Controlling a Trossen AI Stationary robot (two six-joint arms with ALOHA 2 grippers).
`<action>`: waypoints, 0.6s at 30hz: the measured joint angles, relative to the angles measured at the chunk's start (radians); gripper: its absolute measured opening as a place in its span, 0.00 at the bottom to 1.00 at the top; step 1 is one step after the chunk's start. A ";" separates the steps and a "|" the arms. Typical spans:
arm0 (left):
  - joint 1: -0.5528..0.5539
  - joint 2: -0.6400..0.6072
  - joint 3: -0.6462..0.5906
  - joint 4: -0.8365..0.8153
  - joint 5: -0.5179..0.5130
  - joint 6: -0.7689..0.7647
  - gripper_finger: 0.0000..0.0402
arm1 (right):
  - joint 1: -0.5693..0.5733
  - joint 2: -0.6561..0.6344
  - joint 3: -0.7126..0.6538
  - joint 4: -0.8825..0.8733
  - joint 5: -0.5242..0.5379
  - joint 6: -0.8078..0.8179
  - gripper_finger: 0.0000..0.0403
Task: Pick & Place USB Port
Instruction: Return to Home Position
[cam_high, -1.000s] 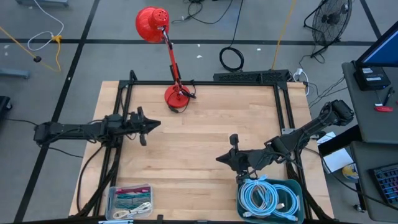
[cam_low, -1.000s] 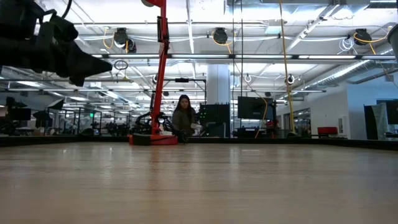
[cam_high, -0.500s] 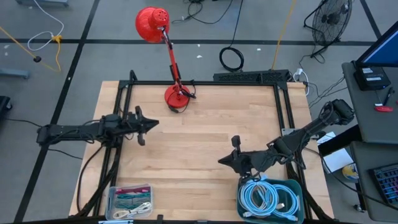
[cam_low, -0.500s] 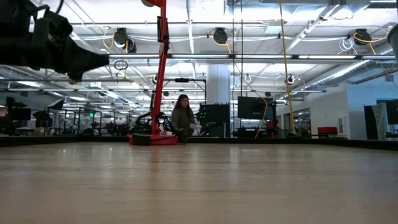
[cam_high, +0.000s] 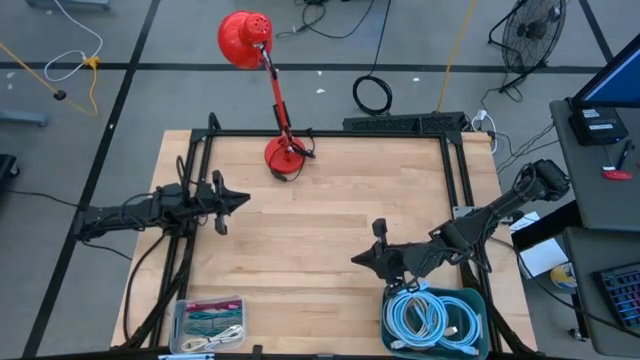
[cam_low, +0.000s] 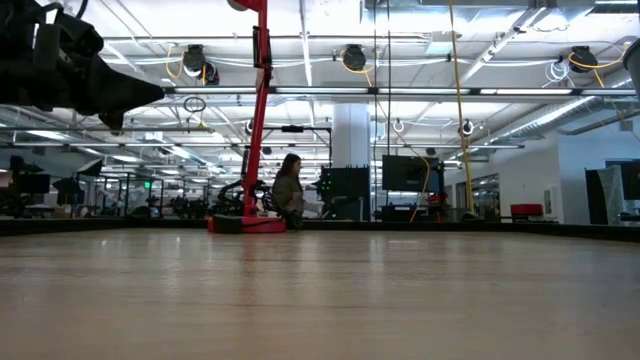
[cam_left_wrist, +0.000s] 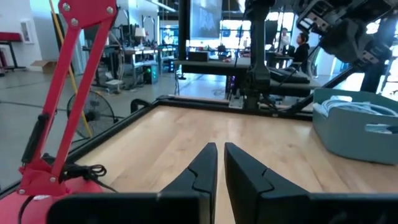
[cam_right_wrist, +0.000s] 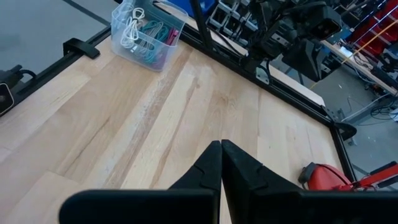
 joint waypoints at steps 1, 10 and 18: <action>0.000 -0.001 0.000 0.000 0.001 0.000 0.08 | 0.000 0.000 0.000 0.001 0.000 0.000 0.00; 0.000 0.000 0.000 -0.003 -0.014 0.080 0.08 | 0.000 0.000 0.000 0.003 0.000 -0.003 0.00; 0.000 0.000 -0.002 0.010 -0.018 0.023 0.08 | -0.011 0.000 0.000 0.041 0.045 0.022 0.00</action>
